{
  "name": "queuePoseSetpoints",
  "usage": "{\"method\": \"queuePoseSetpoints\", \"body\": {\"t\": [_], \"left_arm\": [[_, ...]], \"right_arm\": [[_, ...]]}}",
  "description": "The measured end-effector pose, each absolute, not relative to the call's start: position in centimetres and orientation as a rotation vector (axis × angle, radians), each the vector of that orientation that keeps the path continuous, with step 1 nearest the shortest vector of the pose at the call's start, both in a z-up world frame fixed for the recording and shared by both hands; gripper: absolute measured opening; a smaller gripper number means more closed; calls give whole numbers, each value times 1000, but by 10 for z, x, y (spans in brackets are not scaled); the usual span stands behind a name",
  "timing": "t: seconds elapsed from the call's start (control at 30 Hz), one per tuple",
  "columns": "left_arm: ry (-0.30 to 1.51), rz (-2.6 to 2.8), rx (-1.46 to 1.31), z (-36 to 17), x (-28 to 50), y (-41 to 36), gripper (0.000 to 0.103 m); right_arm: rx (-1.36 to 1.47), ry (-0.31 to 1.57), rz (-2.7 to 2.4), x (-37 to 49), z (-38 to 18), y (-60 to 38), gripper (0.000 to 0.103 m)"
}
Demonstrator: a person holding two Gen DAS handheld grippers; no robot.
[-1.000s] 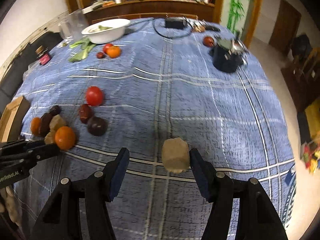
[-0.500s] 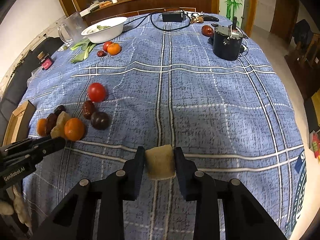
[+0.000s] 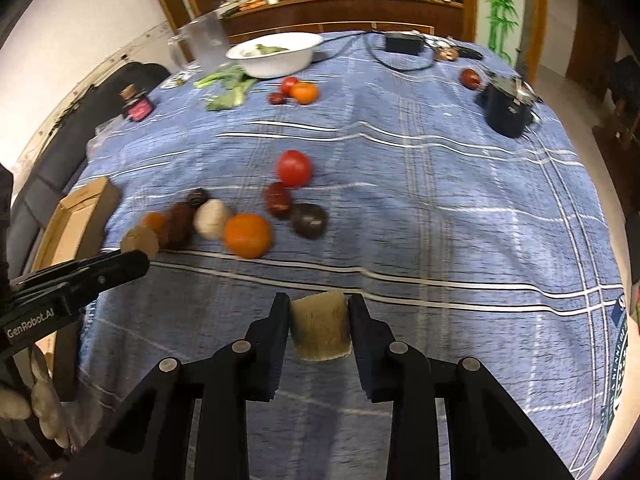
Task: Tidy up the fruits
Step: 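Carry both beige cubes into the cardboard box and open both tools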
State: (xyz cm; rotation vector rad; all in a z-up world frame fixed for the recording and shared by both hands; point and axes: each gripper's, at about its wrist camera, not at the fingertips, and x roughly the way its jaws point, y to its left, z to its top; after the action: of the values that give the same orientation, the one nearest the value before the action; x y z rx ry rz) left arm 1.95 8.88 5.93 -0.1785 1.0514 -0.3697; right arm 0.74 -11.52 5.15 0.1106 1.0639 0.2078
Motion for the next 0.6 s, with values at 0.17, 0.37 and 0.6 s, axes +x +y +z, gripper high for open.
{"method": "queuePoseSetpoints", "body": {"t": [0.17, 0.37, 0.6], "left_arm": [[1020, -307, -181, 79, 12, 132, 18], [999, -182, -176, 93, 15, 213, 18], [1038, -84, -219, 78, 43, 306, 18]], "right_arm": [[114, 1043, 290, 12, 68, -74, 32], [111, 1004, 437, 31, 93, 8, 32], [82, 1001, 571, 62, 98, 116, 33]]}}
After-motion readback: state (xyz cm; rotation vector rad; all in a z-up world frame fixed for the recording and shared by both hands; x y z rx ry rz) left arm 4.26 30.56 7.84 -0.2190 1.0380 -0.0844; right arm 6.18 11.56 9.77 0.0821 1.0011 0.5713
